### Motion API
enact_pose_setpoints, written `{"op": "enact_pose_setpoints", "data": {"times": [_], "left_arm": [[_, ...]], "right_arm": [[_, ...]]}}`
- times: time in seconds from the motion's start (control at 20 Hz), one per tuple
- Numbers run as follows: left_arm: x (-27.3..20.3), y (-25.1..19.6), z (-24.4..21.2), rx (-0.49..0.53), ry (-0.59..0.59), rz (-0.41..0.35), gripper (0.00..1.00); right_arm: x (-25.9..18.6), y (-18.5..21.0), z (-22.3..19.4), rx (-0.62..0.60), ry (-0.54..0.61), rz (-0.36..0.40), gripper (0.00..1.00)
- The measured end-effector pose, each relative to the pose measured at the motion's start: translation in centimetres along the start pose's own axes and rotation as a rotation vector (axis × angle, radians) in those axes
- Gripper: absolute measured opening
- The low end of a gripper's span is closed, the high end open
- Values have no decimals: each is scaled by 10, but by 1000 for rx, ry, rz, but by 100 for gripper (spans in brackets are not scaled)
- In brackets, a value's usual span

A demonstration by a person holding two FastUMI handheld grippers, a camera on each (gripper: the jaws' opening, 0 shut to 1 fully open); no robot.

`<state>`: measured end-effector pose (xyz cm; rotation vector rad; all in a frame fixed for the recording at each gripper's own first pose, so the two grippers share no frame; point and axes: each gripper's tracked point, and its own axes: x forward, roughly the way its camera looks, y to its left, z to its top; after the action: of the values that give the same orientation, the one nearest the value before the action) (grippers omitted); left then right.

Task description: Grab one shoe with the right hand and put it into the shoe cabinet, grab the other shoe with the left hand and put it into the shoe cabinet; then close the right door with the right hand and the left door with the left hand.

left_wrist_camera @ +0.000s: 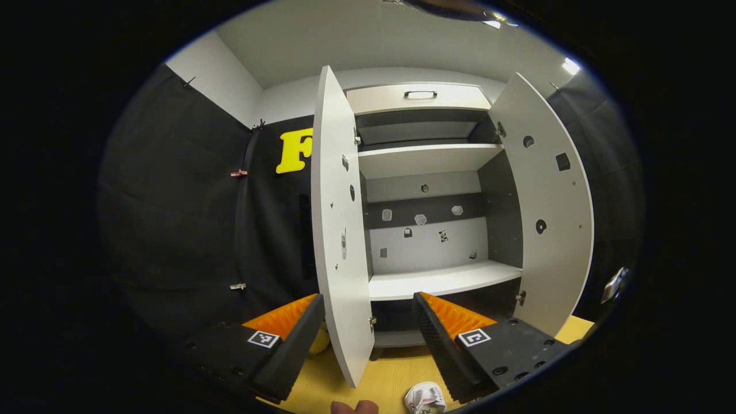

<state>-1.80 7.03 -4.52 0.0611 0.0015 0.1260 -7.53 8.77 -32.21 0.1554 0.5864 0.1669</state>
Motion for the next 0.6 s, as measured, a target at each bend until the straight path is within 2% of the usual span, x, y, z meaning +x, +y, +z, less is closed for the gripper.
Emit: {"op": "enact_pose_setpoints", "data": {"times": [0.05,0.15,0.45,0.6], "left_arm": [[-1,-1,-5,2,9,-4,97],[-2,-1,-16,14,30,-5,96],[-5,4,-40,30,76,3,97],[-7,11,-52,36,100,17,98]], "right_arm": [[8,-1,-12,3,22,-4,80],[25,-3,-33,14,62,-13,60],[68,-11,-93,53,183,-58,60],[91,-12,-106,61,192,-84,60]]}}
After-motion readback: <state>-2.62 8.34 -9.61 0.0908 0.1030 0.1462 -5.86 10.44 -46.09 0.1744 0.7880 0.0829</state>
